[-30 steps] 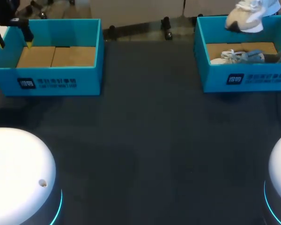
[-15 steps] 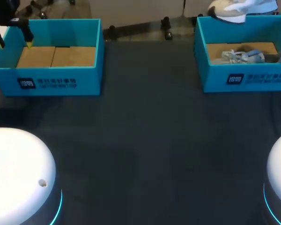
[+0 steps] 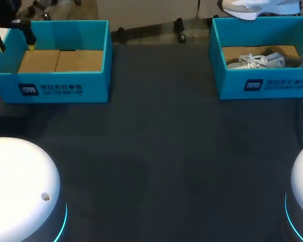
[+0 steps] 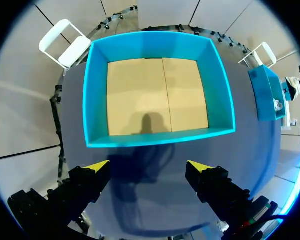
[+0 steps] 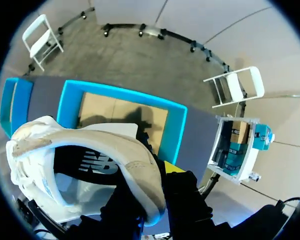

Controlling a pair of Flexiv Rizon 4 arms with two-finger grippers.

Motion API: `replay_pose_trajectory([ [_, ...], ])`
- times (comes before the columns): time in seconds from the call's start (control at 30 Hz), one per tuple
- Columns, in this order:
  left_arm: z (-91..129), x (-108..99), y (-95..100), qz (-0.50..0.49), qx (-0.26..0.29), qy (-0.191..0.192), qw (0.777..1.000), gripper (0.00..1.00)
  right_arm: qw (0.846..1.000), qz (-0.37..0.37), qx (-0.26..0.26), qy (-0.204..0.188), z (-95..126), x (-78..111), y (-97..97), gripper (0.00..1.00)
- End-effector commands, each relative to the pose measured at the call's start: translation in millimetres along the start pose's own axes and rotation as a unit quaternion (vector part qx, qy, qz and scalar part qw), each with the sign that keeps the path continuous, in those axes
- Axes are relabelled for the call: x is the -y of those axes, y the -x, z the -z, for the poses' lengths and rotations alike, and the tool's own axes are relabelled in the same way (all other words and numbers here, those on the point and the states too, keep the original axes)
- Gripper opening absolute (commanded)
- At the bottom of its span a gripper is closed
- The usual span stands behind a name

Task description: Take the shoe out of the shoebox, open the shoe tongue, remove and reinsert the insole, then place the shoe into the shoebox

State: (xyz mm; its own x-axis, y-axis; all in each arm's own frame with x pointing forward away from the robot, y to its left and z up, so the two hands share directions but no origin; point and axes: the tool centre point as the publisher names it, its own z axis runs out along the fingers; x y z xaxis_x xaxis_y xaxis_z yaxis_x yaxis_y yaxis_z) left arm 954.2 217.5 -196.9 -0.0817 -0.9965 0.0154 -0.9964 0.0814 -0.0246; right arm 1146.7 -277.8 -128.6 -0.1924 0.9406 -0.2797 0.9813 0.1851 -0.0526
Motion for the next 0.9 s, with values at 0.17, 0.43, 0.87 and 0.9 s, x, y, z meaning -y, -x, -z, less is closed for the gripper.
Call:
replay_pose_trajectory([
  [0.17, 1, -2, -0.3, 0.001, 0.001, -0.001, 1.000, 1.00, 1.000, -0.010, 0.009, 0.013, -5, 12.5, -6.2, 0.00],
  [0.43, 1, -2, -0.3, 0.001, 0.001, -0.001, 1.000, 1.00, 1.000, -0.017, 0.018, 0.007, -11, 10.6, -5.8, 0.00],
  [0.87, 1, -2, -0.3, 0.001, 0.001, -0.001, 1.000, 1.00, 0.998, -0.042, 0.035, 0.010, -73, 8.4, 4.4, 0.00],
  [0.9, 1, -2, -0.3, 0.001, 0.001, -0.001, 1.000, 1.00, 0.998, -0.041, 0.040, 0.016, -76, 7.6, 5.6, 0.00],
])
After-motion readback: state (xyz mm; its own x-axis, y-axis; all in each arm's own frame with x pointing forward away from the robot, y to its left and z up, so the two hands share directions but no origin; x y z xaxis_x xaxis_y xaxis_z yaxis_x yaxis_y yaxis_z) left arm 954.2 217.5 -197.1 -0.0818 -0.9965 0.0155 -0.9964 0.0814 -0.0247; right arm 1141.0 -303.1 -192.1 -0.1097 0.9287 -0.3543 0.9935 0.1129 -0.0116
